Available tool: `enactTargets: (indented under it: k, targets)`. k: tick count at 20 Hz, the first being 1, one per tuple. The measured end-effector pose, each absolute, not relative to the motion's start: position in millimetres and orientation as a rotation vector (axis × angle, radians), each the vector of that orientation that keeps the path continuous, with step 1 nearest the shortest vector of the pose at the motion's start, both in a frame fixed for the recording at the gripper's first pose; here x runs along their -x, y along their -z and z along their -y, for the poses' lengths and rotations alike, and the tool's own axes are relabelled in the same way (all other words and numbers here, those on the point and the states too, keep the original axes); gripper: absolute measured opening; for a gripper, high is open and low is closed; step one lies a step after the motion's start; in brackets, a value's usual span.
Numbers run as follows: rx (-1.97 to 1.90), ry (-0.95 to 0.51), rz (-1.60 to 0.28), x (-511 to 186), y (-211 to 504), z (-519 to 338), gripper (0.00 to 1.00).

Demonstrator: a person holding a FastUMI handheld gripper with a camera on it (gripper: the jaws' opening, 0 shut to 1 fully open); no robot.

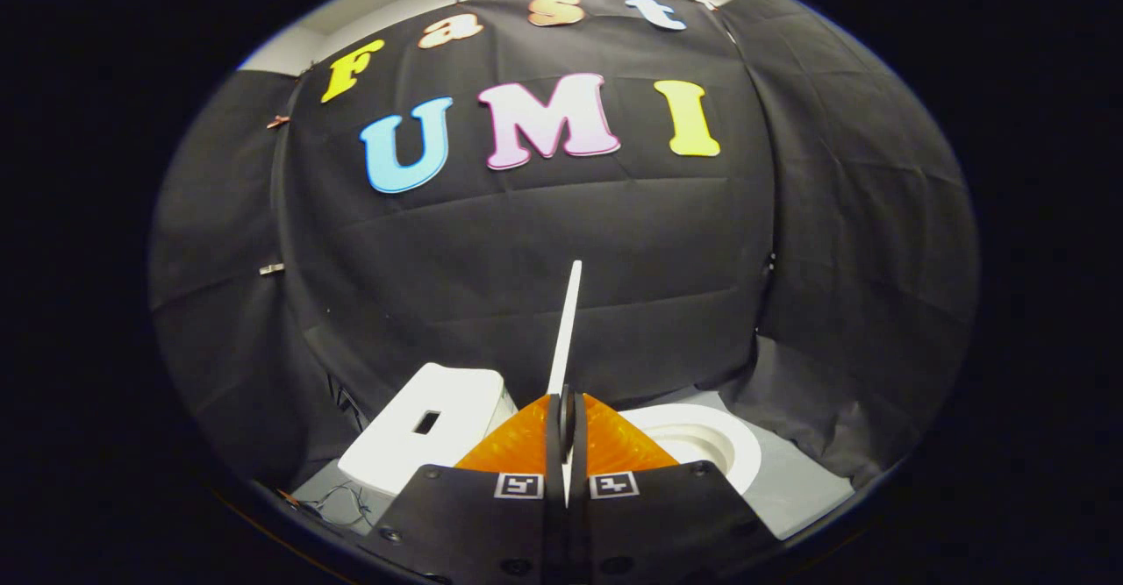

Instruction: Open the toilet lid.

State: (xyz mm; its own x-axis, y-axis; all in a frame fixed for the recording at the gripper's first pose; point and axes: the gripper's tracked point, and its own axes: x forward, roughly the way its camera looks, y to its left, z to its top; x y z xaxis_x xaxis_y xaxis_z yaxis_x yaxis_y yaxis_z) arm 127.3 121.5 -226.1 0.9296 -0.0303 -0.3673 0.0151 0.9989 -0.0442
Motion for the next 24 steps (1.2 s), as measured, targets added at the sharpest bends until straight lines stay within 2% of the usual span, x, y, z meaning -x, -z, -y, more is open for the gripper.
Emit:
enactTargets:
  k: [8, 24]
  targets:
    - [0.159, -0.038, -0.338, -128, 229, -202, 0.05]
    - [0.339, -0.152, -0.325, -125, 257, -304, 0.05]
